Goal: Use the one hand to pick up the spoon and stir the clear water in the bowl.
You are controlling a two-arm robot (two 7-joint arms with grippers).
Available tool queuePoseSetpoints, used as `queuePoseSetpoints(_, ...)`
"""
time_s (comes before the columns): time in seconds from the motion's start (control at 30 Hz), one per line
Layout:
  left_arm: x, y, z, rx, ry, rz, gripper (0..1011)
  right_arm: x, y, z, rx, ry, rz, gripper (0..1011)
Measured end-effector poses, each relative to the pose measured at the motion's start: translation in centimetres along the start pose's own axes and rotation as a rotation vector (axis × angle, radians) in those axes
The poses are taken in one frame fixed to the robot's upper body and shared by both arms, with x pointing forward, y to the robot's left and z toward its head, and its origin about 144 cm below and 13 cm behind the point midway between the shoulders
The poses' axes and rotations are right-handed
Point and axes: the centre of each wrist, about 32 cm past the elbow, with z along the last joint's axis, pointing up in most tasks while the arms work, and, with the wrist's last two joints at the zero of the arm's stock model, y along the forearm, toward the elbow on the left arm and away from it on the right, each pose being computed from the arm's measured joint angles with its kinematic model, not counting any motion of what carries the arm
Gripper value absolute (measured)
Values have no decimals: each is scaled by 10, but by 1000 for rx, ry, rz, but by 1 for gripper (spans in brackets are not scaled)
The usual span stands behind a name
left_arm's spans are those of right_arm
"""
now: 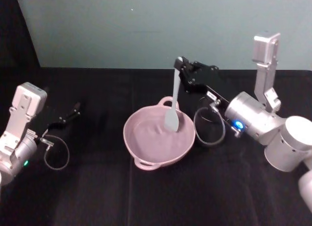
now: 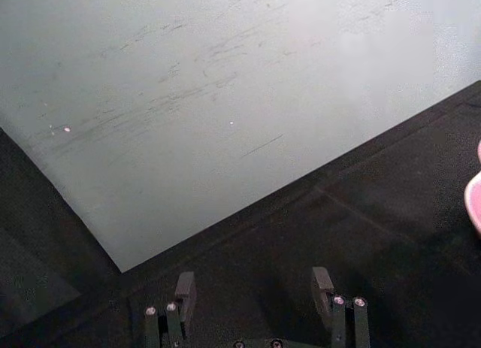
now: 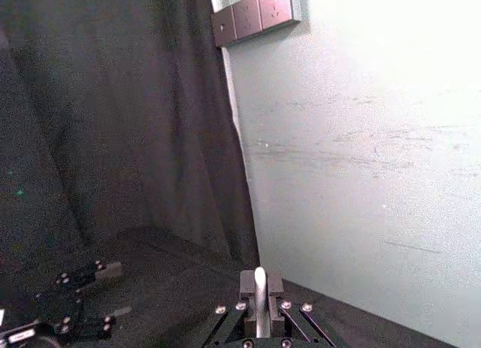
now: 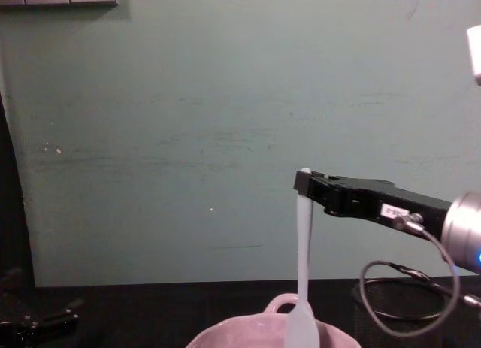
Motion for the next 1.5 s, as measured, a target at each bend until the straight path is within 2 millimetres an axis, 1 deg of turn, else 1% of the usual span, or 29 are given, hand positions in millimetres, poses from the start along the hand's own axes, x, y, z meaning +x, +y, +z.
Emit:
queuePoseSetpoints(0.3,0,0,0,0,0,0,1011,-10,-19,0,-7,8,17,96)
queuePoseSetpoints(0.4,0,0,0,0,0,0,1011,-14,-21,-1,-13,11,26,96)
queuePoseSetpoints(0.6,0,0,0,0,0,0,1011,-27,-22,-3,-22,33,71,96)
queuePoseSetpoints(0.73,0,0,0,0,0,0,1011,-36,-18,-5,-24,48,104,96)
queuePoseSetpoints(0.83,0,0,0,0,0,0,1011,-44,-9,-5,-22,55,135,96)
queuePoseSetpoints(0.87,0,0,0,0,0,0,1011,-44,-9,-5,-22,55,135,96)
queuePoseSetpoints(1.1,0,0,0,0,0,0,1011,-47,18,-7,-23,62,164,96)
queuePoseSetpoints(1.2,0,0,0,0,0,0,1011,-45,25,-8,-24,61,162,96)
queuePoseSetpoints(1.27,0,0,0,0,0,0,1011,-41,34,-10,-28,58,153,96)
queuePoseSetpoints(1.37,0,0,0,0,0,0,1011,-34,40,-10,-31,53,136,96)
queuePoseSetpoints(1.47,0,0,0,0,0,0,1011,-28,42,-11,-29,51,115,96)
queuePoseSetpoints(1.5,0,0,0,0,0,0,1011,-21,41,-9,-22,47,90,96)
